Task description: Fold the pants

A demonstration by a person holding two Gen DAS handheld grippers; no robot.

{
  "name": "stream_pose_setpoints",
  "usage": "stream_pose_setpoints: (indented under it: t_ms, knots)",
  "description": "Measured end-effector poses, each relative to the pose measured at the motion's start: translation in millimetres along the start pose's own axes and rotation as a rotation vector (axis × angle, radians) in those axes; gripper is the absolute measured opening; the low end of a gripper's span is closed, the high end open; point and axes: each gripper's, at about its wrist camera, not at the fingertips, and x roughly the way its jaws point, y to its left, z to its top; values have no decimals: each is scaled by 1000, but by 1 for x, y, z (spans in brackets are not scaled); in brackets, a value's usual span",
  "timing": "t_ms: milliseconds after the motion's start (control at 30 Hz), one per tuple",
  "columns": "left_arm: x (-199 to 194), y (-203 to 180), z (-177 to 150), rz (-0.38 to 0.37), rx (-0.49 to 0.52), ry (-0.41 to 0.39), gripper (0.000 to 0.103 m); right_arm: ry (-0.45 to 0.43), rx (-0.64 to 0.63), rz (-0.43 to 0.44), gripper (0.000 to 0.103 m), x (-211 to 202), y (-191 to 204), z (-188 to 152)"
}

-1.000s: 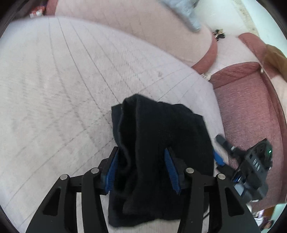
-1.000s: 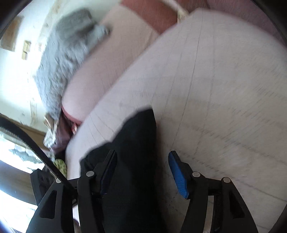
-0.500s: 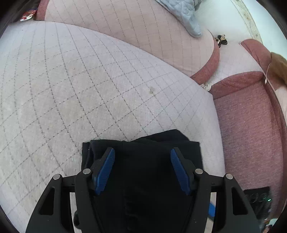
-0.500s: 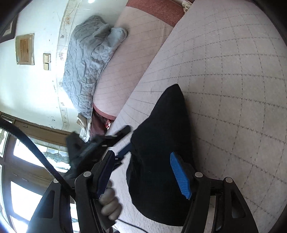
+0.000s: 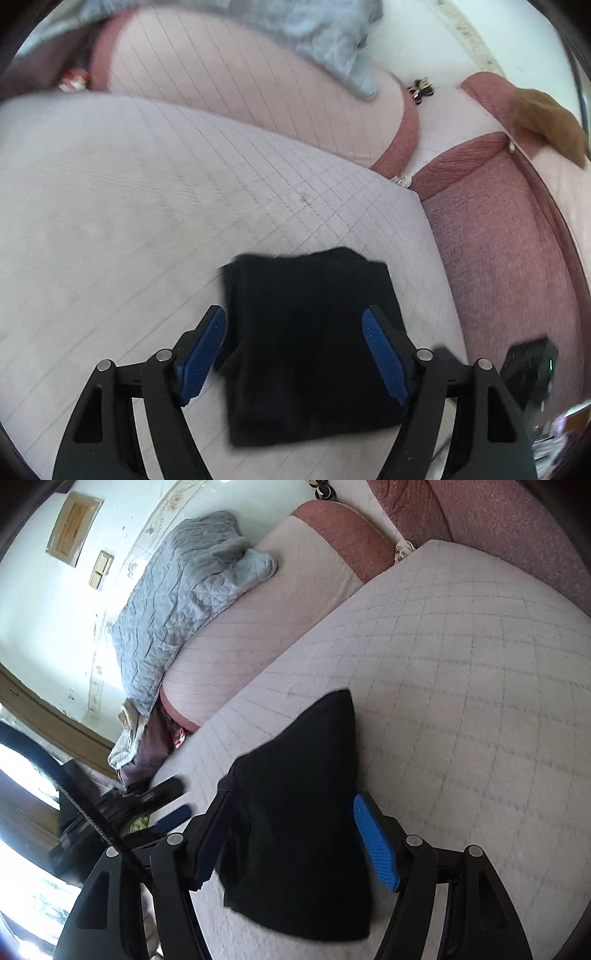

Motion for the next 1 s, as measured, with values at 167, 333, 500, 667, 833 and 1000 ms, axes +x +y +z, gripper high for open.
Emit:
stream_pose_setpoints:
  t_ms: [167,333,500,667,833,1000]
  knots:
    - [-66,-10,-67,141,115,-78,76,16,-50,-28,75,-13,21,-43]
    - [-116,-17,-130,242,200,-200,76,47,-110,-67,82,-32,31,-104]
    - [-160,-26,-173,395,238,-457,98,-51,-268,-142,82,-75,56,-143]
    - [-185,-37,-178,392,220,-633,103,-291,-457,-255,88,-128,98,-154]
    - [-157,-55,-147,381,252,-578,103,-434,-548,-357,103,-131,123,-141]
    - [-111,-57,-118,386,288,-507,103,-299,-510,-406,103,-76,114,-110]
